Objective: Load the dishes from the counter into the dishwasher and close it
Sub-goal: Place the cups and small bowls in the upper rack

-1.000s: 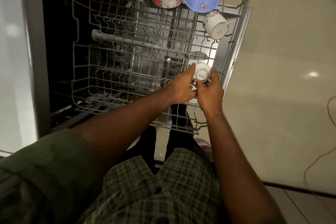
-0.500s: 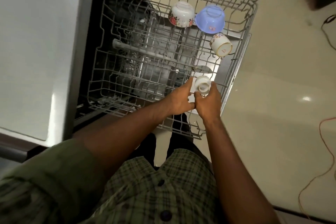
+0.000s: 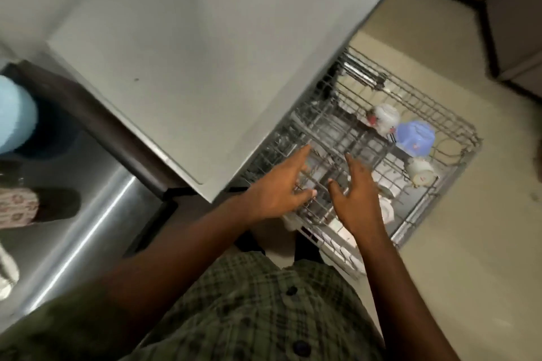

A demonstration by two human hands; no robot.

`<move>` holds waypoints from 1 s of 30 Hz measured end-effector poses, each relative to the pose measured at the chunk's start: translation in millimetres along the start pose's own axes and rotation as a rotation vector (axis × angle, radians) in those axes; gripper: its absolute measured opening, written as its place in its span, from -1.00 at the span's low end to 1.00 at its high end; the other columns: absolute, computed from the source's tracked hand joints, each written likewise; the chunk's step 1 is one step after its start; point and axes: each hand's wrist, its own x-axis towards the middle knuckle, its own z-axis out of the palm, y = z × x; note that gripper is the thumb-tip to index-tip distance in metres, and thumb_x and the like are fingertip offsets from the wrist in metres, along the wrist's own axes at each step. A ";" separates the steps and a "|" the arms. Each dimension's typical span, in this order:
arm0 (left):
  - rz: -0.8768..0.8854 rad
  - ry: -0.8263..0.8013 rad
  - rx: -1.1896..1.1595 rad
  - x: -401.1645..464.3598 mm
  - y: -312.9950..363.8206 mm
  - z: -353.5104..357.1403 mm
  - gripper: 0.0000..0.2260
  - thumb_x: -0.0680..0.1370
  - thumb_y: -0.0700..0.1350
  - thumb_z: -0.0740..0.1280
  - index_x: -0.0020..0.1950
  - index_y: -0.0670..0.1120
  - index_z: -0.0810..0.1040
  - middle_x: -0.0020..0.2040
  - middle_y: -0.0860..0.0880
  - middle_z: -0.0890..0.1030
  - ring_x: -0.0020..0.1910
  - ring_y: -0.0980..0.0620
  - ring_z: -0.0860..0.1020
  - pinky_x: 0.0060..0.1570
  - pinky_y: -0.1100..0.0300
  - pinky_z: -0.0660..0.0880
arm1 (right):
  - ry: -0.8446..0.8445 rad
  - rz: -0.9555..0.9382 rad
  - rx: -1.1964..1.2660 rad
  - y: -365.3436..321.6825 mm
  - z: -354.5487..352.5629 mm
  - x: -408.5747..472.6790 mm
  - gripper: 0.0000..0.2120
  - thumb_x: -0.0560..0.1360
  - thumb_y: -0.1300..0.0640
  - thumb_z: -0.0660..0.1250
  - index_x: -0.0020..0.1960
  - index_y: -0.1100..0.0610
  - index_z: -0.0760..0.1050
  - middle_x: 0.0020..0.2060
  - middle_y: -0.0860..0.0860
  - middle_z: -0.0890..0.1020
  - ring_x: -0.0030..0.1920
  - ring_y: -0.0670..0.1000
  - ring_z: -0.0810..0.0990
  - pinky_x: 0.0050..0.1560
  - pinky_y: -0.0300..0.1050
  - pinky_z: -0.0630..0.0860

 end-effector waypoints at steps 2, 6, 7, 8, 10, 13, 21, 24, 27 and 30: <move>0.021 0.100 -0.035 -24.2 -2.9 -16.1 -0.14 0.63 -0.05 0.44 0.72 0.03 -0.09 0.67 0.01 0.22 0.56 0.16 0.31 0.50 0.14 0.36 | -0.030 -0.112 -0.066 -31.7 2.3 -2.7 -0.33 0.64 0.05 0.37 0.67 -0.01 0.18 0.65 0.11 0.22 0.62 0.13 0.21 0.53 0.08 0.25; 0.044 0.269 -0.095 -70.8 -11.8 -41.8 -0.21 0.65 -0.03 0.39 0.72 0.04 -0.04 0.67 0.04 0.21 0.55 0.26 0.27 0.48 0.36 0.29 | -0.069 -0.334 -0.152 -88.2 8.6 -14.8 -0.34 0.64 0.01 0.36 0.67 -0.10 0.18 0.65 0.04 0.21 0.60 0.08 0.26 0.43 -0.03 0.24; 0.046 0.312 -0.107 -81.8 -15.3 -48.4 -0.23 0.66 -0.01 0.39 0.72 0.07 -0.03 0.65 0.05 0.24 0.52 0.29 0.29 0.43 0.47 0.28 | -0.078 -0.383 -0.165 -101.2 10.4 -18.2 -0.34 0.64 0.00 0.36 0.67 -0.11 0.18 0.65 0.03 0.21 0.59 0.07 0.28 0.42 -0.02 0.28; 0.038 0.351 -0.118 -91.1 -18.8 -53.8 -0.24 0.66 0.00 0.38 0.71 0.12 -0.03 0.63 0.05 0.27 0.48 0.31 0.31 0.38 0.52 0.27 | -0.090 -0.419 -0.173 -111.8 11.7 -21.5 -0.35 0.64 -0.01 0.36 0.66 -0.12 0.18 0.65 0.02 0.22 0.58 0.07 0.29 0.42 0.01 0.32; 0.003 0.437 -0.145 -112.8 -28.4 -66.0 -0.23 0.65 0.04 0.38 0.69 0.26 -0.05 0.60 0.09 0.32 0.44 0.26 0.38 0.37 0.42 0.33 | -0.132 -0.477 -0.194 -133.6 19.4 -28.7 -0.35 0.65 -0.03 0.34 0.66 -0.16 0.17 0.65 0.01 0.19 0.60 0.08 0.26 0.45 0.10 0.35; -0.034 0.537 -0.143 -138.4 -45.4 -78.9 -0.22 0.63 0.07 0.39 0.66 0.35 -0.08 0.61 0.11 0.31 0.46 0.15 0.41 0.34 0.29 0.36 | -0.204 -0.546 -0.228 -160.4 33.8 -36.8 -0.35 0.66 -0.03 0.33 0.67 -0.19 0.14 0.67 -0.02 0.13 0.61 0.08 0.22 0.47 0.08 0.33; -0.145 0.777 -0.191 -210.8 -91.5 -94.5 -0.19 0.60 0.03 0.43 0.70 0.15 -0.01 0.63 0.06 0.27 0.55 0.12 0.32 0.46 0.22 0.33 | -0.423 -0.748 -0.308 -224.4 101.2 -61.5 -0.35 0.65 -0.02 0.34 0.67 -0.13 0.17 0.67 -0.04 0.16 0.65 -0.05 0.10 0.60 -0.01 0.20; -0.190 0.862 -0.216 -239.4 -113.5 -92.2 -0.19 0.60 0.01 0.44 0.71 0.07 0.02 0.64 -0.01 0.27 0.58 0.12 0.28 0.54 0.15 0.33 | -0.492 -0.812 -0.325 -244.6 130.7 -73.4 -0.36 0.65 -0.03 0.36 0.66 -0.11 0.19 0.66 -0.05 0.20 0.64 -0.10 0.11 0.61 -0.06 0.17; -0.232 1.002 -0.274 -270.1 -138.0 -85.2 -0.23 0.60 -0.03 0.45 0.70 0.01 0.10 0.61 -0.04 0.33 0.55 0.13 0.34 0.50 0.13 0.38 | -0.585 -0.844 -0.313 -259.9 159.0 -87.5 -0.34 0.64 -0.06 0.37 0.66 -0.17 0.17 0.66 -0.09 0.20 0.63 -0.13 0.15 0.60 0.06 0.28; -0.290 1.143 -0.316 -297.1 -160.9 -78.6 -0.26 0.59 -0.04 0.47 0.68 0.00 0.16 0.57 -0.03 0.39 0.51 0.14 0.40 0.44 0.12 0.45 | -0.655 -0.864 -0.307 -274.7 184.1 -98.6 -0.32 0.62 -0.09 0.38 0.65 -0.23 0.16 0.65 -0.13 0.19 0.62 -0.10 0.21 0.54 0.14 0.37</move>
